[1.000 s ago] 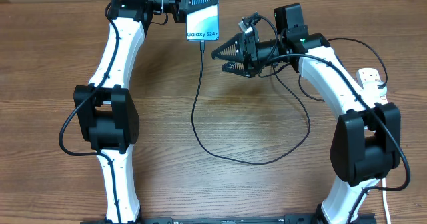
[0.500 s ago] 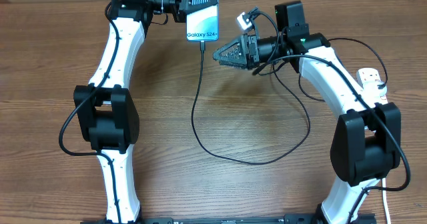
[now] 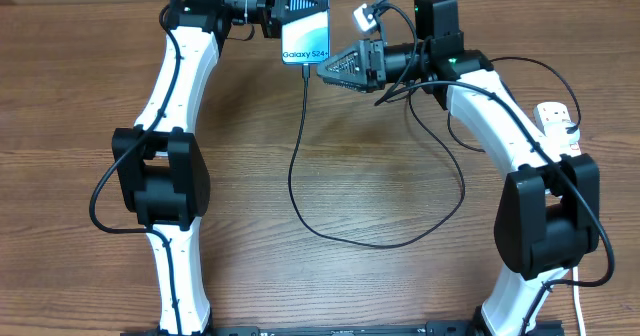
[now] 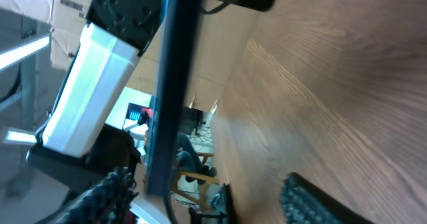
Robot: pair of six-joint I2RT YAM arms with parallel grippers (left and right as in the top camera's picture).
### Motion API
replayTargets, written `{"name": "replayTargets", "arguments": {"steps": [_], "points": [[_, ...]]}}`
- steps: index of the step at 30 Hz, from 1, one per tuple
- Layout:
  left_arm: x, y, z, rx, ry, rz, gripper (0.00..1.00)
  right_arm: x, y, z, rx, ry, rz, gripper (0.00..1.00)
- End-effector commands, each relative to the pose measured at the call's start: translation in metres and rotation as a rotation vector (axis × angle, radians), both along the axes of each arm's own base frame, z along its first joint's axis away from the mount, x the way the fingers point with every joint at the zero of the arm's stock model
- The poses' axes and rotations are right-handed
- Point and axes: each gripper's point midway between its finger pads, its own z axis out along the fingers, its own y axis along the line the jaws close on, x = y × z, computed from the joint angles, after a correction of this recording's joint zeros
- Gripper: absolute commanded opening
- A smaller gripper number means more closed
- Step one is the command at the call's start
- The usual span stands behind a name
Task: Plug charger to phone and switch on socket
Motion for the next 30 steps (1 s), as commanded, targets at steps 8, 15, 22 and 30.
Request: {"name": "replayTargets", "arguments": {"steps": [8, 15, 22, 30], "points": [[-0.005, -0.007, 0.017, 0.012, -0.034, 0.019, 0.04, -0.002, 0.015, 0.010, -0.010, 0.035, -0.013, 0.37], [-0.005, -0.007, 0.017, 0.011, -0.049, 0.019, 0.04, -0.002, 0.016, 0.010, -0.008, 0.030, -0.014, 0.04], [-0.011, -0.009, 0.019, -0.003, -0.056, -0.014, 0.04, 0.003, 0.017, 0.017, 0.009, -0.001, -0.024, 0.04], [-0.019, -0.008, 0.023, -0.026, -0.072, -0.061, 0.04, 0.012, 0.017, 0.021, 0.009, -0.023, -0.065, 0.04]]}}
